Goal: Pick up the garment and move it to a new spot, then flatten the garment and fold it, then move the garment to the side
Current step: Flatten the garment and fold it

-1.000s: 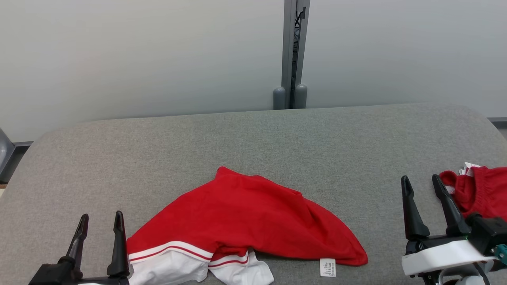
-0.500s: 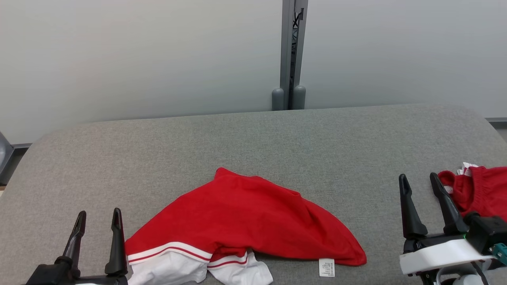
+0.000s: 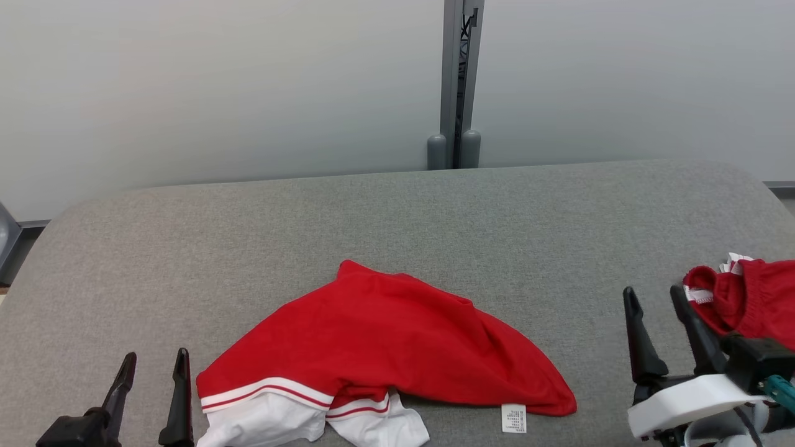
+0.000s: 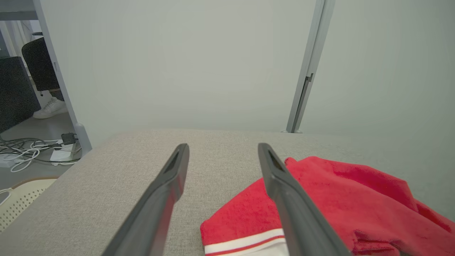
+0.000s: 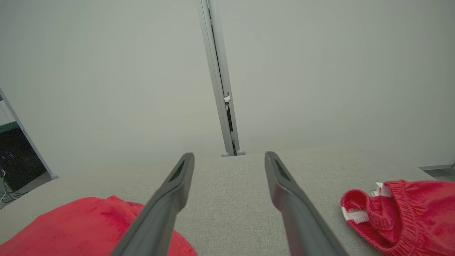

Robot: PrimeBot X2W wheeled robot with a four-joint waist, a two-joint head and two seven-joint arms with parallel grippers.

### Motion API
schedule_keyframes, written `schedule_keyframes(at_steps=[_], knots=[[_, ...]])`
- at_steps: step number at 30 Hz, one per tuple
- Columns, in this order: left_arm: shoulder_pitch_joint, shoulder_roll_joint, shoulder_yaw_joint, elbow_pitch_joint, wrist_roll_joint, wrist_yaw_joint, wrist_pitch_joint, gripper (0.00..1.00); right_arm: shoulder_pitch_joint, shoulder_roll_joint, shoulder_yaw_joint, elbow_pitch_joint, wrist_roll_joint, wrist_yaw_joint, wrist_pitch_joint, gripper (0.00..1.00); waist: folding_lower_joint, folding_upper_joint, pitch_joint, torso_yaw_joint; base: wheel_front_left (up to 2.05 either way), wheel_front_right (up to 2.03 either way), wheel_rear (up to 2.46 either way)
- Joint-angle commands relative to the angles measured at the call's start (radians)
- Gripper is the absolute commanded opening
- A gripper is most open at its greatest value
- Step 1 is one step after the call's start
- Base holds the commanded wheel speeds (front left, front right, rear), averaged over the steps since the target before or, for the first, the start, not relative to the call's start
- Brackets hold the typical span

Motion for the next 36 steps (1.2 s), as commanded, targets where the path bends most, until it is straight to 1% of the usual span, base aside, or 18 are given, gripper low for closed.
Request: schedule_keyframes(at_steps=[1,2,3,8,12,16,20,24,29,36], knots=[[0.018,0.015,0.002,-0.006,-0.004,-0.005,0.021,1.0,-0.004,-0.004,0.002,0.015,0.013,0.0,0.026,1.0,0.0,0.0,0.003,0.003,0.0,0.0,0.0],[0.019,0.018,0.0,-0.009,-0.013,-0.006,0.04,1.0,0.001,-0.007,0.01,0.028,0.015,0.0,0.052,1.0,0.0,0.0,0.005,0.005,0.0,0.0,0.0],[0.033,0.024,-0.013,-0.007,-0.028,-0.013,0.094,1.0,0.006,-0.009,0.017,0.047,0.029,0.0,0.095,1.0,0.0,0.0,0.009,0.012,0.0,0.0,0.0],[0.058,0.041,-0.043,0.002,-0.068,-0.027,0.226,1.0,0.02,-0.021,0.063,0.112,0.063,0.0,0.216,1.0,0.0,0.0,0.018,0.032,0.0,0.0,0.0],[0.072,0.05,-0.062,0.018,-0.091,-0.037,0.295,1.0,0.01,-0.024,0.087,0.17,0.087,0.0,0.307,1.0,0.0,0.0,0.025,0.047,0.0,0.0,0.0],[0.075,0.056,-0.086,0.037,-0.103,-0.044,0.356,1.0,-0.008,-0.015,0.09,0.226,0.088,0.0,0.352,1.0,0.0,0.0,0.034,0.058,0.0,0.0,0.0],[0.059,0.053,-0.109,0.059,-0.112,-0.052,0.393,1.0,-0.027,-0.005,0.086,0.274,0.086,0.0,0.382,1.0,0.0,0.0,0.046,0.068,0.0,0.0,0.0],[0.025,0.049,-0.137,0.104,-0.118,-0.077,0.419,1.0,-0.049,-0.001,0.094,0.303,0.081,0.0,0.399,1.0,0.0,0.0,0.063,0.071,0.0,0.0,0.0],[-0.048,0.038,-0.153,0.203,-0.109,-0.108,0.388,1.0,-0.08,0.001,0.111,0.329,0.087,0.0,0.41,1.0,0.0,0.0,0.089,0.067,0.0,0.0,0.0],[-0.142,0.017,-0.173,0.345,-0.124,-0.16,0.367,1.0,-0.103,0.005,0.136,0.373,0.1,0.0,0.428,1.0,0.0,0.0,0.111,0.061,0.0,0.0,0.0]])
